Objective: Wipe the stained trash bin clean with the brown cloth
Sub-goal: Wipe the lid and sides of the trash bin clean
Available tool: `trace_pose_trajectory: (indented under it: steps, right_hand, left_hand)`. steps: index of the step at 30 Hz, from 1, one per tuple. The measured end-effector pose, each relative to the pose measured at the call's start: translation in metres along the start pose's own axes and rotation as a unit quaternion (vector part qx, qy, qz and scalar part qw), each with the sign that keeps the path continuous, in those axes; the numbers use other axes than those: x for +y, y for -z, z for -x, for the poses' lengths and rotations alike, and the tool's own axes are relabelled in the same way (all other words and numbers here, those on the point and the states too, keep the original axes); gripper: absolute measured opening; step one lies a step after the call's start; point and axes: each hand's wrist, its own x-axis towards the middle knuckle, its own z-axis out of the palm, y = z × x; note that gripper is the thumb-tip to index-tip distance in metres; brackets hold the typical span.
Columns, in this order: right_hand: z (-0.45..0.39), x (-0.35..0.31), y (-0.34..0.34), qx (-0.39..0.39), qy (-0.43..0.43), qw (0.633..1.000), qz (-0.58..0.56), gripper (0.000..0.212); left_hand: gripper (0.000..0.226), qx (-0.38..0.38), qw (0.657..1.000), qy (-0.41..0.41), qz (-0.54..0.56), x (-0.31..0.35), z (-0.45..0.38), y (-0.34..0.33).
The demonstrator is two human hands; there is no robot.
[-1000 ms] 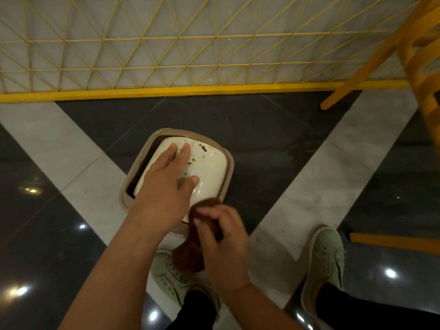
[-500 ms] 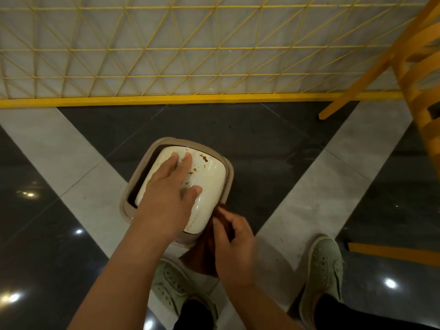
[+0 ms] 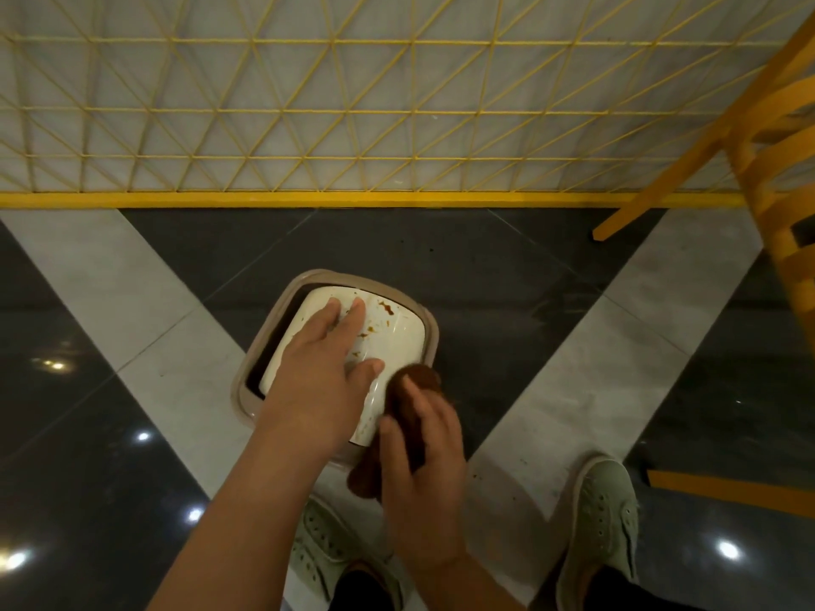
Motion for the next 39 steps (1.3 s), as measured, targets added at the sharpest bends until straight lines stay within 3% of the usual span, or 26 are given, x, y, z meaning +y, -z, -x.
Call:
trace_pose_trajectory:
  steps: [4, 9, 13, 18, 24, 29, 35, 37, 39]
  right_hand:
    - [0.004, 0.008, 0.01, -0.027, 0.101, 0.994, 0.045, 0.044]
    - [-0.077, -0.021, 0.012, 0.009, 0.057, 0.998, 0.037, 0.039]
    - [-0.058, -0.015, 0.019, -0.032, 0.121, 0.989, 0.079, 0.034]
    - [-0.088, -0.016, 0.021, -0.01, 0.066, 0.992, 0.109, 0.03]
    - [-0.065, -0.013, 0.029, -0.069, 0.126, 0.981, 0.132, 0.03]
    - [-0.08, -0.017, 0.02, -0.018, 0.087, 0.989, 0.122, 0.032]
    - [-0.006, 0.012, 0.026, -0.121, 0.22, 0.962, 0.107, 0.032]
    - [-0.019, 0.015, 0.03, -0.108, 0.249, 0.956, 0.109, 0.028]
    - [-0.037, 0.008, 0.03, -0.047, 0.209, 0.971, 0.11, 0.028]
  left_hand:
    - [0.066, -0.002, 1.0, -0.006, -0.003, -0.001, 0.001, -0.001]
    - [0.066, -0.009, 1.0, 0.006, -0.007, 0.0, 0.001, -0.001]
    - [0.064, -0.009, 1.0, 0.001, 0.022, 0.002, 0.002, 0.001]
    - [0.065, -0.004, 1.0, 0.005, 0.008, 0.001, 0.0, 0.0]
    - [0.064, -0.008, 1.0, 0.003, 0.009, 0.002, 0.002, 0.0]
    - [0.057, -0.023, 0.999, 0.008, 0.029, -0.002, -0.001, 0.001]
    - [0.054, -0.018, 0.999, -0.013, 0.05, -0.005, -0.002, 0.0]
    - [0.055, -0.018, 0.999, -0.016, 0.034, -0.006, -0.003, -0.001]
    - [0.055, -0.017, 0.999, -0.018, 0.031, -0.007, -0.004, -0.001]
